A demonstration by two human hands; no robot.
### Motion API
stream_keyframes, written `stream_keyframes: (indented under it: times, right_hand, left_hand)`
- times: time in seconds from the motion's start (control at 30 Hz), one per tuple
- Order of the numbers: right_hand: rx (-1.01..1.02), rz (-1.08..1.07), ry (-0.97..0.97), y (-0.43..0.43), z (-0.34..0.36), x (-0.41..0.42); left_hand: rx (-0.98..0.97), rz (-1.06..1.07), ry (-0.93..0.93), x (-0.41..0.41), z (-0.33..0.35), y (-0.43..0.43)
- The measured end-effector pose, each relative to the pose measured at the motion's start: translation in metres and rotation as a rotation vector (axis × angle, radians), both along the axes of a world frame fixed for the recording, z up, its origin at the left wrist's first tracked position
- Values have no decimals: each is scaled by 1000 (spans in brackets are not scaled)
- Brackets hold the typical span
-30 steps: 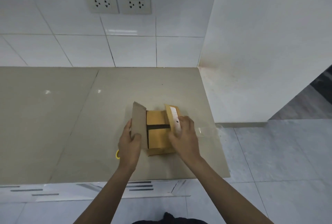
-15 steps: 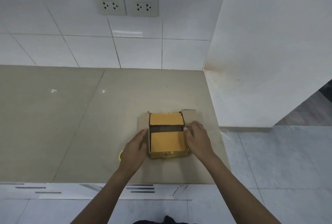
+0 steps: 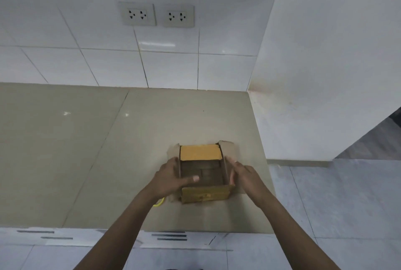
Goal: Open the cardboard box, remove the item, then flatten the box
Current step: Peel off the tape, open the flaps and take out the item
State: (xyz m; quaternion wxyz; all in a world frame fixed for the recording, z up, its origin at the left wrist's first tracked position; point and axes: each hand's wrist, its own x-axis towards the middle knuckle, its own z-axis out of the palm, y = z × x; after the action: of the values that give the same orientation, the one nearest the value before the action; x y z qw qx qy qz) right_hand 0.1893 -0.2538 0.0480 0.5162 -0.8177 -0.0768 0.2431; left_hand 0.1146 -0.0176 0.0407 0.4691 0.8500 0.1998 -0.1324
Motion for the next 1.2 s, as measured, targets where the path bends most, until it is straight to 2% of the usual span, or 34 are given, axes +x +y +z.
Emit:
stream_keyframes:
  times: [0.07,0.13,0.2,0.3,0.43,0.5,0.63,0.77,0.87,1.2]
  right_hand:
    - [-20,64,-92,0,-6,-1]
    - [-136,155,-262,4,-12,5]
    - [-254,243,-411,8,-15,15]
    - [-289,255,-533,18,-9,32]
    - [-353,216,-558,36,-7,57]
    - [-420,230,-499,44,-14,65]
    - [-363,226,-410,55,-29,65]
    - [-359,252,-534,57,-30,57]
    - [-437,344,-613,53,-37,54]
    - [-608,407,-620,59,-44,59]
  left_hand:
    - [205,-228,113,-1,-9,1]
    - [345,-347,154,-5,-21,-3]
    - [374,-322,119,-8,-30,-8]
    - [374,-261,32,-10,-34,-15]
    - [351,-244,-14,-12,-30,-19]
    - [343,-242,0,-12,-29,-19]
    - [367,-240,34,-12,-29,-22]
    - [373,-246,40,-12,-27,-24]
    - [364,-255,35,-12,-25,-25]
    - [366,-272,34,-9,-27,-24]
